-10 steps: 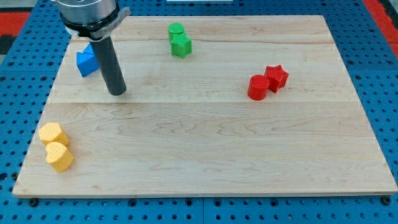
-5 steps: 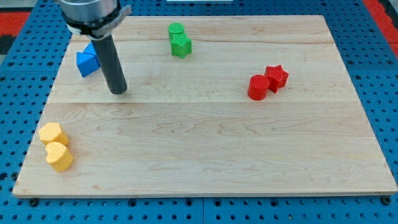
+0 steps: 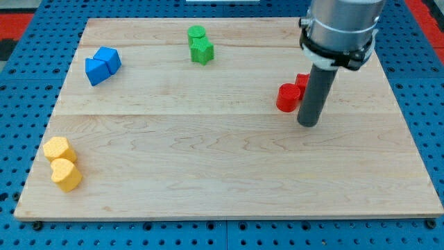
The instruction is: Move your arm right to the green blocks
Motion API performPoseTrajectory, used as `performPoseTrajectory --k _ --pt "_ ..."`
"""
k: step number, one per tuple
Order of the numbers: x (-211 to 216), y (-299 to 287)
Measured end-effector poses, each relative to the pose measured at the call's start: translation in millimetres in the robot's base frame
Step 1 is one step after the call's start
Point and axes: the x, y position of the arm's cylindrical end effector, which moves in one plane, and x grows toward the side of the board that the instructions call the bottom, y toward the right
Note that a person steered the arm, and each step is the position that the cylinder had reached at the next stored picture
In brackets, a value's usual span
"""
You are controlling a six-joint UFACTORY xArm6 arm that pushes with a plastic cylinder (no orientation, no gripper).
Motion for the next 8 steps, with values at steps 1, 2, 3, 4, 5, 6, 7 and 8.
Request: performPoseTrajectory --k 1,2,3,4,5,6,7,8 --pt "-19 15" --pt "-45 51" --pt "-55 55" --pt "-69 59" --pt "-81 59" --pt "-93 40" --pt "-103 13" --pt "-131 -17"
